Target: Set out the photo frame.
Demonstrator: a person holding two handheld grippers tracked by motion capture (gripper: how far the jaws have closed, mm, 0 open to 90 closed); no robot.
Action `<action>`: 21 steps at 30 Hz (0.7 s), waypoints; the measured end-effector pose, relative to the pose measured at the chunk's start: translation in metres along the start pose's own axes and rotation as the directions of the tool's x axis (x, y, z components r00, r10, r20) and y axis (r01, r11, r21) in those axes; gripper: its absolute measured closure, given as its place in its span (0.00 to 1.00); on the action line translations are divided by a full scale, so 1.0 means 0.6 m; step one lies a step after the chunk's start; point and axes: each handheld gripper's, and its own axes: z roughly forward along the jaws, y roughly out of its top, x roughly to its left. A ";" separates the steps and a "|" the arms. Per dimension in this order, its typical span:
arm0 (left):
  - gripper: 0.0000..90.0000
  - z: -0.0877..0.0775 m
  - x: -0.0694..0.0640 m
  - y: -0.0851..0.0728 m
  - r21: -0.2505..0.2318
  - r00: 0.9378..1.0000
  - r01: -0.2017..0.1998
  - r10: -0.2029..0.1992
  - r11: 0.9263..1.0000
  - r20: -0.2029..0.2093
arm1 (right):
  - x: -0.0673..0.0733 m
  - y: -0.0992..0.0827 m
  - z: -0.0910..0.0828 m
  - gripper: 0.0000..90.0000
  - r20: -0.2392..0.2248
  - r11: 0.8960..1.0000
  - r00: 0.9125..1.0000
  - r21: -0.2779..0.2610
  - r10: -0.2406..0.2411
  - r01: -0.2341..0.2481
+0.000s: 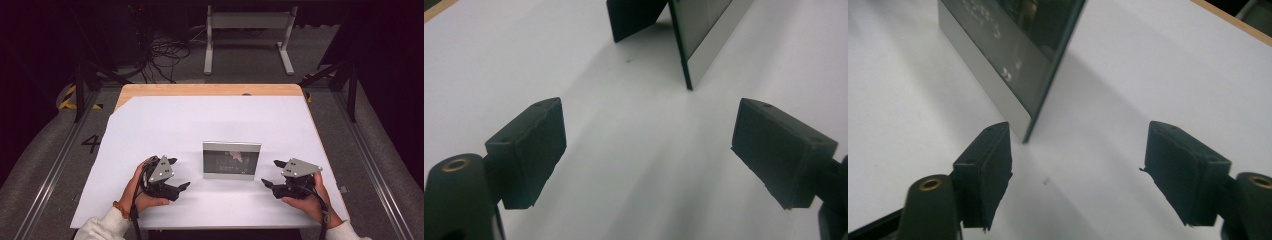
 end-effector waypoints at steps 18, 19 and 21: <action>0.10 -0.069 0.023 -0.087 -0.049 0.988 0.141 -0.144 0.989 -0.057 | -0.029 -0.065 -0.046 0.14 0.084 0.994 0.991 -0.022 0.107 -0.106; 0.09 -0.072 0.024 -0.091 -0.053 0.986 0.150 -0.153 0.987 -0.062 | -0.029 -0.068 -0.048 0.14 0.086 0.994 0.990 -0.025 0.109 -0.107; 0.09 -0.079 0.026 -0.097 -0.056 0.984 0.159 -0.163 0.986 -0.069 | -0.031 -0.073 -0.052 0.13 0.084 0.993 0.989 -0.028 0.118 -0.116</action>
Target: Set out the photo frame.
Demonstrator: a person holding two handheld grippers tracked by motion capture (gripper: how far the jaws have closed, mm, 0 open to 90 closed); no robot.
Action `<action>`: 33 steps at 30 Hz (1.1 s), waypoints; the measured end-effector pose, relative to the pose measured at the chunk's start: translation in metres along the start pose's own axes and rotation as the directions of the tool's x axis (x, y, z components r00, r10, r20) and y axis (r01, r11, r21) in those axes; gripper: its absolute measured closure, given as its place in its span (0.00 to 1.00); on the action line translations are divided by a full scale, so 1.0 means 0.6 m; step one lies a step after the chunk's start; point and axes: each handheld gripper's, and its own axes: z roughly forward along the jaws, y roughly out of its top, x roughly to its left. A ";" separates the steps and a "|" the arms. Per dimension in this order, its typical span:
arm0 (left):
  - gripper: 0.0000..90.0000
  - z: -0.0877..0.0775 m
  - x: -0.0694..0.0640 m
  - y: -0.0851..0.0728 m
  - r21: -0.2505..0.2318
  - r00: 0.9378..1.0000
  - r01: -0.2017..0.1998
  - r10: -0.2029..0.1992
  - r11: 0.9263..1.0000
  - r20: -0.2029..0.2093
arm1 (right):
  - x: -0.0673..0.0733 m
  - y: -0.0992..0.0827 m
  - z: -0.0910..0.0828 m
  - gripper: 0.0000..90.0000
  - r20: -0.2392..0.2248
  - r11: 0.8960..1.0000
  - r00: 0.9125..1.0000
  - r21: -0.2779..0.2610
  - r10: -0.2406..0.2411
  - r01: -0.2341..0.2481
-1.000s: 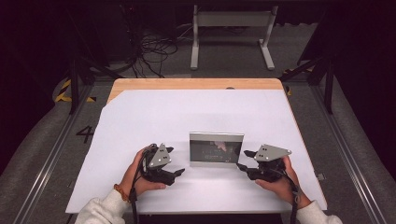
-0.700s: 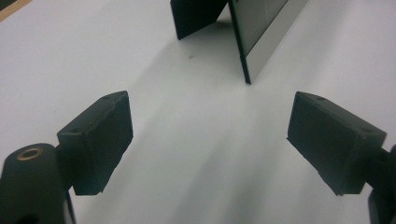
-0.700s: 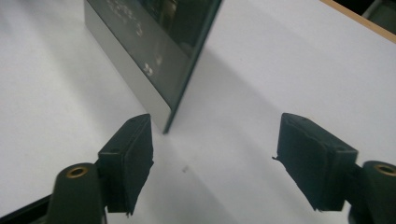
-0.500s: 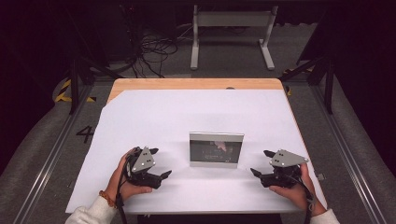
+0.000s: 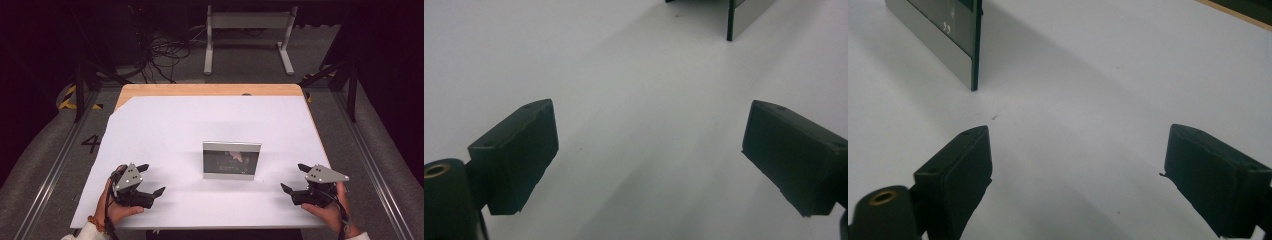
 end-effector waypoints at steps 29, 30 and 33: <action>0.08 0.003 0.006 -0.003 0.008 1.000 0.020 -0.020 1.000 0.002 | 0.000 -0.014 0.000 0.13 0.000 0.999 1.000 0.037 -0.020 0.020; 0.08 0.003 0.005 -0.003 0.009 1.000 0.022 -0.022 1.000 0.002 | 0.000 -0.015 0.000 0.13 0.001 0.999 1.000 0.040 -0.021 0.021; 0.09 0.003 0.006 -0.003 0.009 1.000 0.019 -0.019 1.000 0.003 | 0.000 -0.015 0.001 0.13 0.000 0.999 1.000 0.044 -0.025 0.025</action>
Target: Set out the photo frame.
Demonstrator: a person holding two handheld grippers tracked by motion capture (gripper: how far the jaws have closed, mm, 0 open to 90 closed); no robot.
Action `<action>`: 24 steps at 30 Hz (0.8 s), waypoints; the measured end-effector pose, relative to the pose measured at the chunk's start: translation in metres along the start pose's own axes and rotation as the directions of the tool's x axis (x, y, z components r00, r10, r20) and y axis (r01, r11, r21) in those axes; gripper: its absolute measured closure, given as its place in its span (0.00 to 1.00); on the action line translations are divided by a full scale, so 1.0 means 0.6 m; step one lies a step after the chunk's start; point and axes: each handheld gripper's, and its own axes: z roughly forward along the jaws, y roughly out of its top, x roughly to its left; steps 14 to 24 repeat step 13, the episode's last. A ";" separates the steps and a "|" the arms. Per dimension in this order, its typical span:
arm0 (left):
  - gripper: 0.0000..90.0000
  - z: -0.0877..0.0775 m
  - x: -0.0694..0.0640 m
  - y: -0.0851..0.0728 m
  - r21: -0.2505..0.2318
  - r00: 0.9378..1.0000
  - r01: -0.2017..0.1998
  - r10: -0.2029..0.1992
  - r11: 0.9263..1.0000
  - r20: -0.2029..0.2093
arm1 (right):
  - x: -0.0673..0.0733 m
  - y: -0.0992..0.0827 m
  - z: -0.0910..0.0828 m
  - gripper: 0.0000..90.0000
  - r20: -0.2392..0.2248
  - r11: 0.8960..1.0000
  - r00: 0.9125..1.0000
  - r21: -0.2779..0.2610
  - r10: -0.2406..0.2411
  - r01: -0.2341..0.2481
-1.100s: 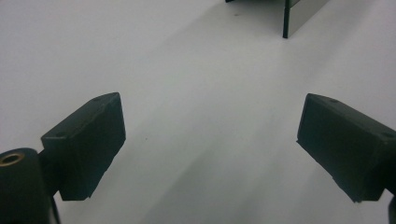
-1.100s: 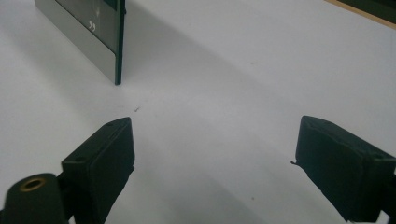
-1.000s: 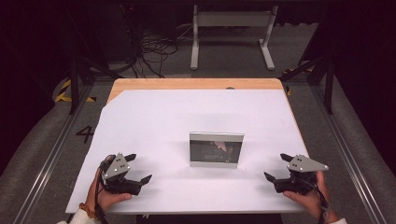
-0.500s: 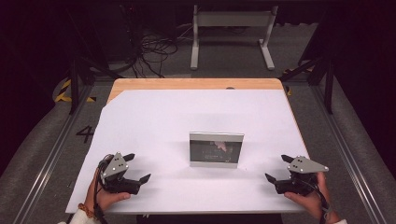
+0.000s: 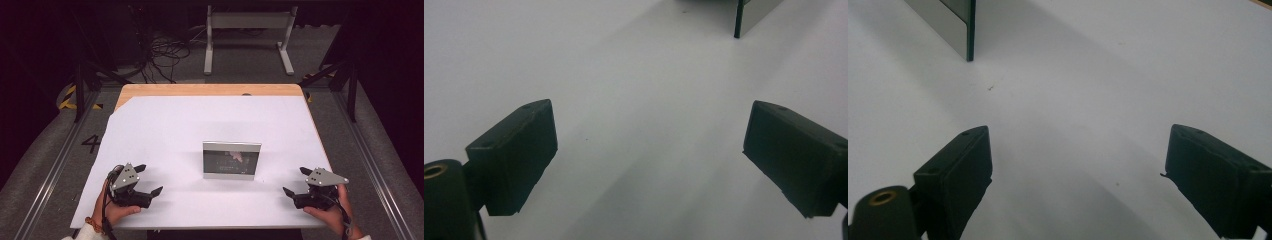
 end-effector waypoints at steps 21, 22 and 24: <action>0.08 0.007 0.001 0.003 0.010 1.000 0.001 -0.001 1.000 -0.011 | -0.001 -0.001 0.001 0.13 0.013 1.000 1.000 0.006 0.003 -0.003; 0.08 0.007 0.001 0.003 0.010 1.000 0.001 -0.001 1.000 -0.011 | -0.001 -0.001 0.001 0.13 0.013 1.000 1.000 0.006 0.003 -0.003; 0.08 0.007 0.001 0.003 0.010 1.000 0.001 -0.001 1.000 -0.011 | -0.001 -0.001 0.001 0.13 0.013 1.000 1.000 0.006 0.003 -0.003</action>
